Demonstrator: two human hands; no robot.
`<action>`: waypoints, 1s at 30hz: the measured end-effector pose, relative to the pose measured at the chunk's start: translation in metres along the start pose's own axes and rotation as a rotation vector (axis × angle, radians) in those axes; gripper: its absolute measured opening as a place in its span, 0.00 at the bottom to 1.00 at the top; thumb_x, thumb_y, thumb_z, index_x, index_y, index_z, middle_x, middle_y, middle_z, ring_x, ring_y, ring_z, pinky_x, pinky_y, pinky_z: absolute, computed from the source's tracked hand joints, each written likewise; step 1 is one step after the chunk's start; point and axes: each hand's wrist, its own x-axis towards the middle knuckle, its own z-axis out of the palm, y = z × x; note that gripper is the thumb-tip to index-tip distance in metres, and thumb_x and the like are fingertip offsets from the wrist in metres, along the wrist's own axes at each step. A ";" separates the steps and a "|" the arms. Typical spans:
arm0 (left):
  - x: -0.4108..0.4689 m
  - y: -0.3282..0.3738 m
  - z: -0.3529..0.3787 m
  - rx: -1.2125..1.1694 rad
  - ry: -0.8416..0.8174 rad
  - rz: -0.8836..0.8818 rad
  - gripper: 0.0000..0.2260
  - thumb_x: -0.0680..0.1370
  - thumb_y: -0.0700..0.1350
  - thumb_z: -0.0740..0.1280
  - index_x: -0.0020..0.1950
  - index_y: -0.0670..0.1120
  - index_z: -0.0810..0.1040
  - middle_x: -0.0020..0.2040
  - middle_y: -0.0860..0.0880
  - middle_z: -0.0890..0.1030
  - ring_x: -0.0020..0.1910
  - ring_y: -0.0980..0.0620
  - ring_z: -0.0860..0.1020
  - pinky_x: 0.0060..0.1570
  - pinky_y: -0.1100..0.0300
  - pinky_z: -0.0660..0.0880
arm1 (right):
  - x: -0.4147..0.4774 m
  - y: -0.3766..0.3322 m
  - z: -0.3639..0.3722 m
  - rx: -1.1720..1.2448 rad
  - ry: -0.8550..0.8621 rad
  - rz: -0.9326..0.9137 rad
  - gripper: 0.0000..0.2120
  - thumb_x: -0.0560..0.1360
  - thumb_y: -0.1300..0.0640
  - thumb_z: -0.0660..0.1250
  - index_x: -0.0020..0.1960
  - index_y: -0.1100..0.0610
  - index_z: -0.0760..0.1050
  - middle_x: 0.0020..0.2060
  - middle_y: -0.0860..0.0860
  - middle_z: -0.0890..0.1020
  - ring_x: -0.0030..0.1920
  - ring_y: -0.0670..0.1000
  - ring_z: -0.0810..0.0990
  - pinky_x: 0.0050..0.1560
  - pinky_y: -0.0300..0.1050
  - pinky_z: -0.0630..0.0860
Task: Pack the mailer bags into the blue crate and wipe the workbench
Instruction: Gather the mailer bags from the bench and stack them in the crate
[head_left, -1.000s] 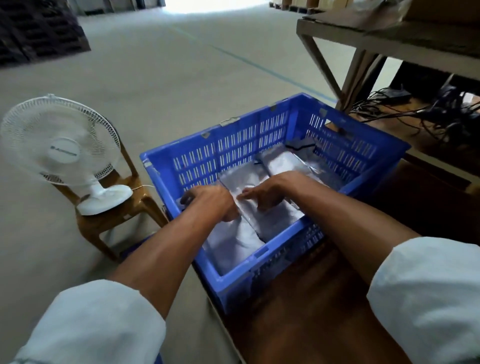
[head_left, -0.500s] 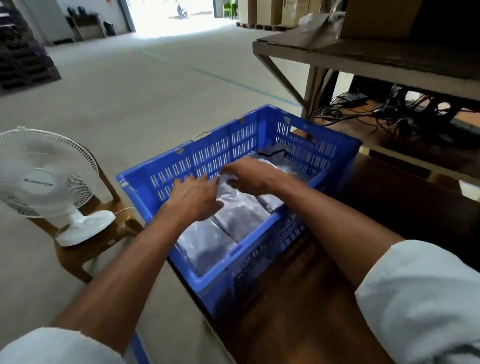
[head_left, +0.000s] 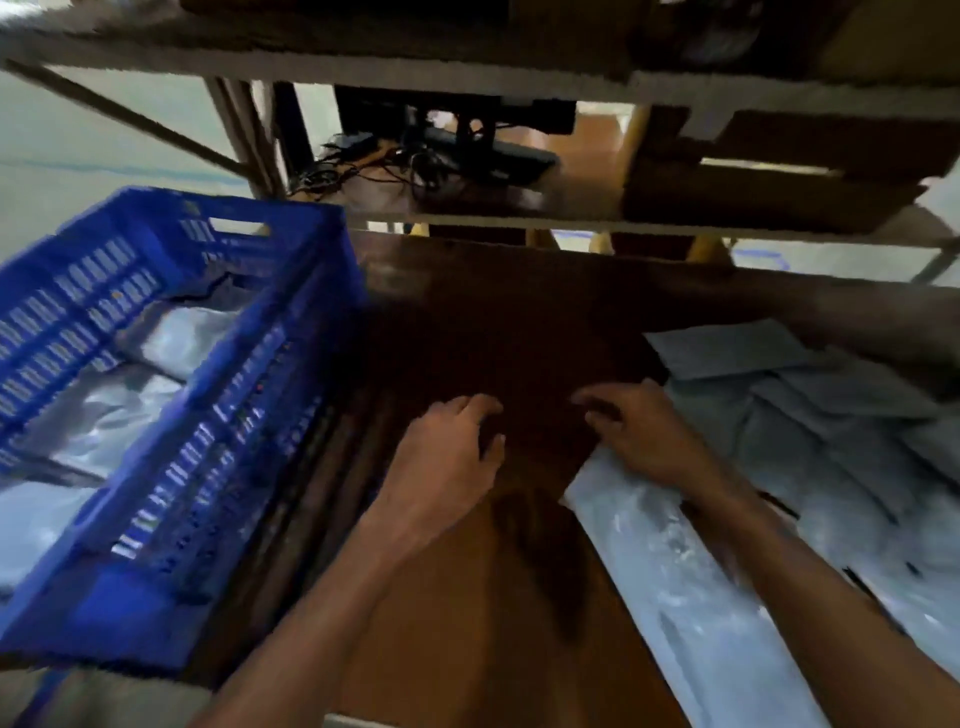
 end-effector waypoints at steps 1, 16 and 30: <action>0.001 0.012 0.023 -0.033 -0.053 0.003 0.17 0.81 0.52 0.66 0.69 0.53 0.75 0.64 0.51 0.80 0.62 0.49 0.77 0.60 0.50 0.76 | -0.023 0.018 -0.004 0.005 0.049 0.073 0.14 0.79 0.64 0.66 0.63 0.57 0.81 0.59 0.51 0.83 0.60 0.50 0.80 0.55 0.25 0.64; -0.058 0.073 0.147 0.345 -0.253 0.198 0.30 0.80 0.69 0.54 0.81 0.63 0.57 0.83 0.47 0.54 0.82 0.40 0.54 0.73 0.35 0.57 | -0.141 0.078 0.074 -0.465 0.251 0.247 0.20 0.80 0.48 0.55 0.68 0.52 0.75 0.66 0.51 0.78 0.60 0.57 0.75 0.55 0.58 0.72; -0.056 0.064 0.114 0.357 -0.259 -0.325 0.35 0.77 0.75 0.47 0.79 0.58 0.59 0.81 0.40 0.55 0.76 0.32 0.59 0.69 0.38 0.61 | -0.039 0.068 0.051 -0.535 -0.056 0.228 0.25 0.79 0.34 0.49 0.73 0.37 0.67 0.79 0.53 0.60 0.75 0.67 0.58 0.68 0.67 0.61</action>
